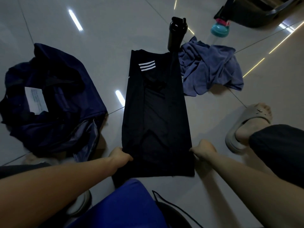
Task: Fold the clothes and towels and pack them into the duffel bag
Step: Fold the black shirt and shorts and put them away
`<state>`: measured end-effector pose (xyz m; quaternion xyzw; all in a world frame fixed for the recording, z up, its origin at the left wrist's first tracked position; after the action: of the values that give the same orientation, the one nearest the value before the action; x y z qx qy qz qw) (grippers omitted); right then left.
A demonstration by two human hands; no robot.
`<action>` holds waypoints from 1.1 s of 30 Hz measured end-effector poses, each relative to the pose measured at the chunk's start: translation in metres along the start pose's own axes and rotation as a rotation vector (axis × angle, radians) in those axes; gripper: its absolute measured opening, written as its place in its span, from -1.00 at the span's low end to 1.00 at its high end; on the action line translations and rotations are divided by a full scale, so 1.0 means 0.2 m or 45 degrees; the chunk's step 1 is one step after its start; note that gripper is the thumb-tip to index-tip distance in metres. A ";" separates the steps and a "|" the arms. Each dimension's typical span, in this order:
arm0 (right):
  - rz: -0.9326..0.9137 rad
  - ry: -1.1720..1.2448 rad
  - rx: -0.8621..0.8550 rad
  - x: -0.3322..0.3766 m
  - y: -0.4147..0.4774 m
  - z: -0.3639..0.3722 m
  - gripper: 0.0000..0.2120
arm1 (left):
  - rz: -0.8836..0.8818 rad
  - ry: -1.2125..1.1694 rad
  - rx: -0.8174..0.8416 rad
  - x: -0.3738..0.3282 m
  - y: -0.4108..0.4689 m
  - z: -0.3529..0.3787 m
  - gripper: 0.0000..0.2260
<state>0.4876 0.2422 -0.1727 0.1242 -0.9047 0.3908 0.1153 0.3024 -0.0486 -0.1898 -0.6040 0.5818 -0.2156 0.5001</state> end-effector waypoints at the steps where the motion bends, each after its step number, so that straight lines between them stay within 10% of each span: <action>1: 0.058 0.052 0.029 0.00 -0.01 0.00 -0.62 | -0.040 0.011 0.026 0.01 -0.01 -0.01 -0.77; 6: 0.096 0.120 0.265 0.07 -0.12 0.13 -0.72 | -0.148 0.163 0.149 0.03 -0.06 -0.04 -0.81; 10: 0.205 0.365 0.332 0.06 -0.15 0.09 -0.87 | -0.047 0.008 -0.136 0.01 -0.03 -0.08 -0.93; 16: 0.305 0.904 0.491 0.05 -0.17 -0.10 -0.74 | 0.106 -0.163 -0.398 -0.08 -0.06 -0.18 -0.56; 21: 0.078 1.137 0.383 0.15 -0.17 -0.30 -0.79 | 0.349 -0.186 -0.086 -0.27 -0.14 -0.32 -0.89; 33: 0.168 0.377 0.862 0.07 -0.37 -0.28 -0.77 | 0.110 0.404 0.796 -0.14 -0.22 -0.25 -0.86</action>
<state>0.5034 0.2314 -0.0803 0.0389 -0.7040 0.6880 0.1719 0.2741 -0.0475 -0.1230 -0.3555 0.5831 -0.4532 0.5729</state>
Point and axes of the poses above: each hand's wrist, its own y-axis towards the middle knuckle, its own z-axis out of the palm, x = y × z, the point moved 3 cm from there along y, towards the middle knuckle, and after that the axes turned 10 degrees about y, right-handed, at the moved point
